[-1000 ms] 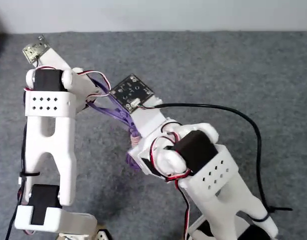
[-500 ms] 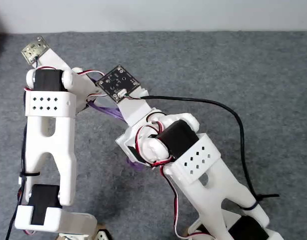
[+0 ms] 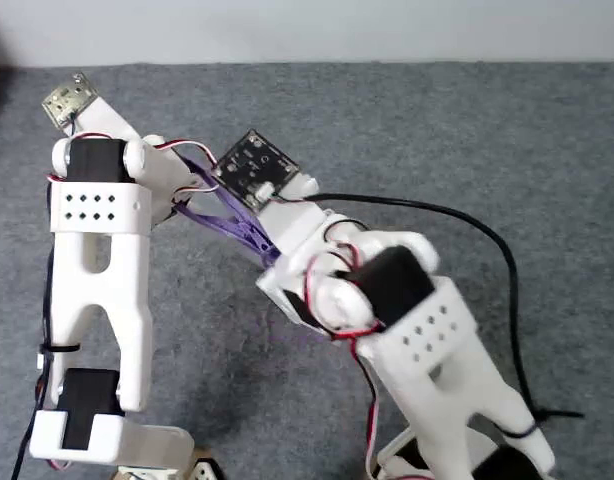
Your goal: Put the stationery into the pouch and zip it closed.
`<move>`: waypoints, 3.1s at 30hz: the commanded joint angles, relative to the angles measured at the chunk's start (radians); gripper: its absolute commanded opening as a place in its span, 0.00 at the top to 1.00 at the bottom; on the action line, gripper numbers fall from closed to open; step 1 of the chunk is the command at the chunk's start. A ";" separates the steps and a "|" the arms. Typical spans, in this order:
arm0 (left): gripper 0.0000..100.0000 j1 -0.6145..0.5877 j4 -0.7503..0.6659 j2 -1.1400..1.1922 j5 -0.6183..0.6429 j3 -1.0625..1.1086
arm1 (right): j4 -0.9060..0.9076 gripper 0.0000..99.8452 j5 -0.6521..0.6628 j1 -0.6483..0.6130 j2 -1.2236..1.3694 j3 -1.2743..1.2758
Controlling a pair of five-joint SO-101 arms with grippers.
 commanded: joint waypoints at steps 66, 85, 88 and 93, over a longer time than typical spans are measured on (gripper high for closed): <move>0.70 0.324 0.023 -1.057 -0.457 0.552 | -0.285 0.99 0.074 0.108 -0.005 -0.127; 0.70 0.218 -0.388 -1.065 -0.308 0.872 | -0.251 0.99 0.242 0.159 -0.015 -0.127; 0.70 0.218 -0.365 -1.065 -0.310 0.849 | -0.245 0.99 0.242 0.163 -0.015 -0.127; 0.70 0.287 -0.379 -1.065 -0.305 0.840 | -0.202 0.99 0.242 0.139 -0.015 -0.127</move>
